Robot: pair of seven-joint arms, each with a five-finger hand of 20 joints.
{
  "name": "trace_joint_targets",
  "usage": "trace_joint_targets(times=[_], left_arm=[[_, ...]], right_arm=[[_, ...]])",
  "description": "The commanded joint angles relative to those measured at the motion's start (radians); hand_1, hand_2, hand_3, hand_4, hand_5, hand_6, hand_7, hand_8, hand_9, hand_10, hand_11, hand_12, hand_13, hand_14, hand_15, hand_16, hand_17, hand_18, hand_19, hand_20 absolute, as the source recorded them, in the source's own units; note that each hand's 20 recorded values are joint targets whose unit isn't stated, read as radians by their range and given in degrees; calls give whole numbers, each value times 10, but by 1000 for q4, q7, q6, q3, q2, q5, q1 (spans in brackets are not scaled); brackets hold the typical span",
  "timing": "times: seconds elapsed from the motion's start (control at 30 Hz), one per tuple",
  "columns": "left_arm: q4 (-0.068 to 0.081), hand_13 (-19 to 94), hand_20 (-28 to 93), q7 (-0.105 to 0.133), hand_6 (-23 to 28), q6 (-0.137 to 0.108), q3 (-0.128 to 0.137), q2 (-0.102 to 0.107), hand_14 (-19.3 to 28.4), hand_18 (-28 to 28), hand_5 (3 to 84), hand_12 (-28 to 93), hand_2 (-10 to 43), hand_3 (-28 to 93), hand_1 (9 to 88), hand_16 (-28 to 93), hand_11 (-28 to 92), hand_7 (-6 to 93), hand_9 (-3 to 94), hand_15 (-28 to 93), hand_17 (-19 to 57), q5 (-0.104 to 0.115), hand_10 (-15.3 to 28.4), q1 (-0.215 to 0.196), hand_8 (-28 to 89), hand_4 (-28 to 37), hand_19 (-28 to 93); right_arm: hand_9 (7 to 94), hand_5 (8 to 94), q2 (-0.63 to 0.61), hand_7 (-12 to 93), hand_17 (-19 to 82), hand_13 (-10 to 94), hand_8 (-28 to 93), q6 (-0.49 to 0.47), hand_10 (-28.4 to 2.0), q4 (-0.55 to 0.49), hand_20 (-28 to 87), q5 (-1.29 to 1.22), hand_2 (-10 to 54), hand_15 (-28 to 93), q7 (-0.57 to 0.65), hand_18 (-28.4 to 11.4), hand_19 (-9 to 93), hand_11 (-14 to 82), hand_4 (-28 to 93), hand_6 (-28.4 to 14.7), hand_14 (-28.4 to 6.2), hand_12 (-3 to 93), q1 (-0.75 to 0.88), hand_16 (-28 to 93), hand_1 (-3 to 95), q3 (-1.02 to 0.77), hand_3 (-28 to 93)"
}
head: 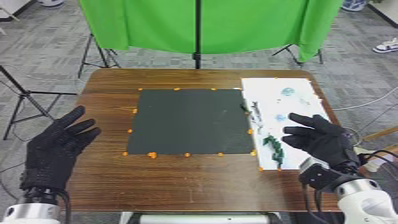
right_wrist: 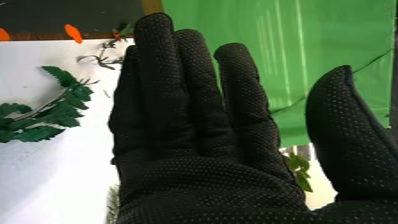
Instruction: Arrange flowers
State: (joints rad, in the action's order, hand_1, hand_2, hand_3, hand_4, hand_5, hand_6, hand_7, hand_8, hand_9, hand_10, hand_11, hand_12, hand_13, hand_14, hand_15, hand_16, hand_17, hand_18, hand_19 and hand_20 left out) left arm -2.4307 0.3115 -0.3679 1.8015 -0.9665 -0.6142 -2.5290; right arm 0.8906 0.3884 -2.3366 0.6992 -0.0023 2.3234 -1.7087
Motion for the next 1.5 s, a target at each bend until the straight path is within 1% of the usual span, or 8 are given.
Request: trace_joint_targets(times=[0.03,0.17,0.33,0.6,0.63,0.9,1.17,1.5], left_arm=[[4,281,160,4,101,-4,-10,2,284,253,384,123,80,773,218,-123,309,161,364,619,-87,7,225,-1,-99,-236,572],[3,281,163,5,101,-3,-10,3,284,253,384,123,81,773,218,-125,310,162,364,620,-86,6,227,-5,-98,-235,575],[3,280,164,12,101,-7,-11,3,284,253,384,123,81,773,219,-126,311,163,364,620,-86,10,226,-17,-99,-236,575],[2,278,163,8,101,-10,-9,2,284,253,384,122,81,774,219,-127,312,163,365,618,-86,8,226,-12,-100,-236,571],[1,278,163,9,102,-13,-10,2,284,252,384,122,80,775,219,-127,313,163,365,618,-87,10,226,-13,-100,-235,571],[2,277,162,-4,102,-4,-3,-6,284,252,384,122,81,774,218,-127,313,164,364,617,-87,6,227,-8,-100,-236,569],[2,257,145,-43,95,40,25,-25,284,260,373,114,78,774,211,-127,287,157,347,582,-99,-10,220,-17,-100,-240,542],[2,251,134,-45,91,35,23,-21,284,256,367,118,77,776,207,-112,283,156,344,570,-102,-11,219,-11,-100,-250,537]], right_arm=[[620,574,0,195,193,534,-132,6,-184,-2,146,6,115,511,-5,-191,698,221,-253,-49,-176,143,7,102,194,-3,796],[619,574,-5,196,193,534,-132,22,-183,-8,146,19,115,512,-2,-190,698,222,-253,-48,-176,143,11,102,196,-6,795],[623,573,-61,197,195,540,-133,214,-183,-37,148,163,114,519,34,-194,702,227,-251,-48,-174,143,-4,103,196,42,795],[647,576,-81,200,228,581,-133,342,-187,-93,150,637,97,571,481,-205,745,252,-250,-53,-165,147,-23,106,207,80,779],[653,581,-82,201,235,589,-132,357,-187,-73,150,776,96,575,651,-207,751,254,-249,-55,-165,147,-169,106,209,186,776],[682,580,-80,190,279,633,-132,198,-190,-74,85,1022,67,617,872,-224,834,274,-227,-60,-153,153,-188,107,243,233,736],[690,563,-97,162,324,663,-118,94,-193,-65,54,1242,51,650,1040,-232,892,280,-218,-69,-148,156,-234,115,258,300,710],[694,553,-121,151,342,671,-112,-34,-193,-19,2,1292,30,653,1102,-234,925,279,-215,-71,-149,158,-279,119,272,340,699]])
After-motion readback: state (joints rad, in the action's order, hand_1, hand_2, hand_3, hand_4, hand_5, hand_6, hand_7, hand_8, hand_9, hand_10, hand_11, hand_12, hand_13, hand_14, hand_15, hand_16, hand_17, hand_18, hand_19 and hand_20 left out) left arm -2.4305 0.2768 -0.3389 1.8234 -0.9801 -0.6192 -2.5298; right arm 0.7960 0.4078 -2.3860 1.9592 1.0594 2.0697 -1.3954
